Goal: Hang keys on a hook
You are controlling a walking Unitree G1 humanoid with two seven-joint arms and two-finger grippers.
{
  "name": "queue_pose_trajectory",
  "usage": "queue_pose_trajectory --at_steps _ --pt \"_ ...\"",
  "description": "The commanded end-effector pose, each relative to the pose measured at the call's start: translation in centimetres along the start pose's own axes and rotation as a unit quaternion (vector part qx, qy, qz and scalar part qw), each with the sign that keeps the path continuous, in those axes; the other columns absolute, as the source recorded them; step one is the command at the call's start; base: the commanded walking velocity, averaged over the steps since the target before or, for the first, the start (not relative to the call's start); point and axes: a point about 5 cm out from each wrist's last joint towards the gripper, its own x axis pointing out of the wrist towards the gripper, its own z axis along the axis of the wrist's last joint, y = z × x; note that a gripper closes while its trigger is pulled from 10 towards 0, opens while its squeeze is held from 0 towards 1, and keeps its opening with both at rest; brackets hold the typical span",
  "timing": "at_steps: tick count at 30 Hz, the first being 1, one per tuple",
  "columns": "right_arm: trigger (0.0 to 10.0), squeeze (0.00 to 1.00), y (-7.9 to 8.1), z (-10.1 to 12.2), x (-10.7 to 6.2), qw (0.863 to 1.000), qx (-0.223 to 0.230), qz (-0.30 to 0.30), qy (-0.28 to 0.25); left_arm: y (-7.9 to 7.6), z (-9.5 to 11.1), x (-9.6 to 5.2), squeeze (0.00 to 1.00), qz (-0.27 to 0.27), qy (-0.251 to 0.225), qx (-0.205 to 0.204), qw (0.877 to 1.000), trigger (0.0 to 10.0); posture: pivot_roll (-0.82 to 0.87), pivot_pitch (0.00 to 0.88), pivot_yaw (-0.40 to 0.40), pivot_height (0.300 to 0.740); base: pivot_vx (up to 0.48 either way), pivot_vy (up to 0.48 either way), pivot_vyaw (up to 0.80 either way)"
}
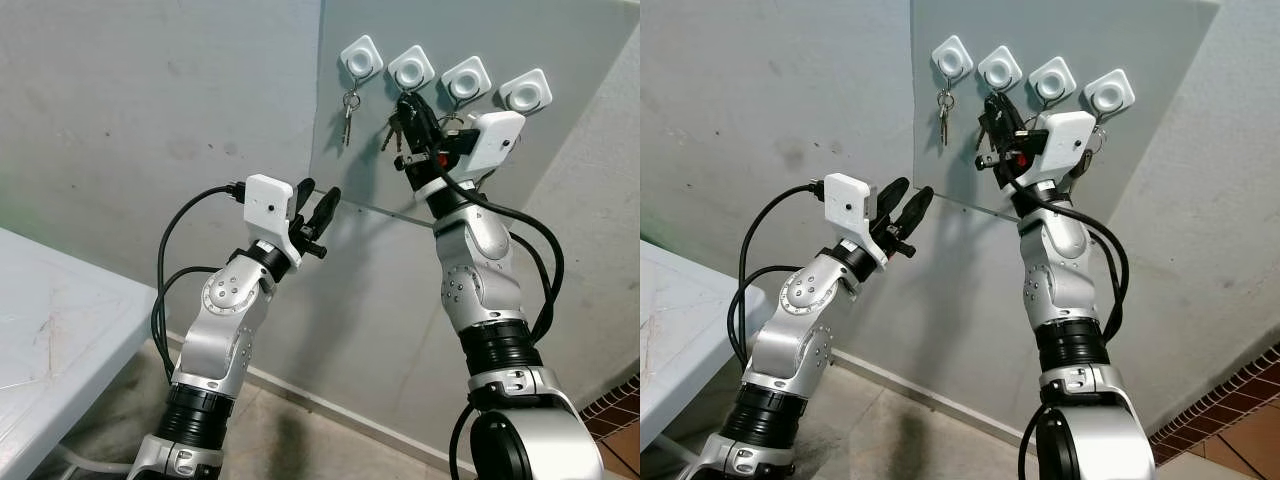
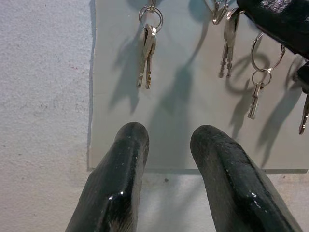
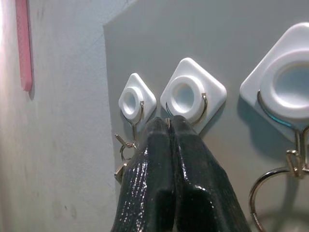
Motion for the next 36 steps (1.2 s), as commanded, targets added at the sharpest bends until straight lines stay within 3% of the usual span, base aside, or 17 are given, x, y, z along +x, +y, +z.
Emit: queue_pose_trajectory --at_steps 1,13,18,23,28,36 --pt "10.0 0.0 -0.2 0.5 0.6 1.0 0.016 -0.008 -0.008 -0.4 0.5 0.2 0.0 -0.011 -0.005 0.003 1.0 10.0 0.1 0.0 -0.055 0.74 0.0 0.0 0.0" --pt "10.0 0.0 -0.5 0.3 0.9 0.998 0.063 -0.022 0.0 -0.4 0.6 0.2 0.0 -0.008 -0.007 -0.003 1.0 10.0 0.1 0.0 -0.058 0.74 0.0 0.0 0.0" --pt "10.0 0.0 -0.2 0.5 1.1 1.0 -0.001 -0.003 -0.001 -0.4 0.7 0.2 0.0 -0.006 -0.007 -0.005 1.0 10.0 0.1 0.0 -0.06 0.74 0.0 0.0 0.0" --pt "10.0 0.0 -0.2 0.4 1.1 1.0 -0.015 -0.002 0.003 -0.3 0.7 0.2 0.0 -0.004 -0.008 -0.007 1.0 10.0 0.1 0.0 -0.06 0.74 0.0 0.0 0.0" --pt "10.0 0.0 -0.7 0.1 1.0 0.999 0.023 -0.025 0.006 -0.3 0.7 0.3 0.0 -0.003 -0.009 -0.007 1.0 10.0 0.1 0.0 -0.06 0.74 0.0 0.0 0.0" --pt "10.0 0.0 -0.6 -0.4 0.1 0.99 0.135 -0.033 -0.02 -0.2 0.7 0.2 0.0 -0.001 -0.009 -0.008 1.0 10.0 0.1 0.0 -0.06 0.74 0.0 0.0 0.0"
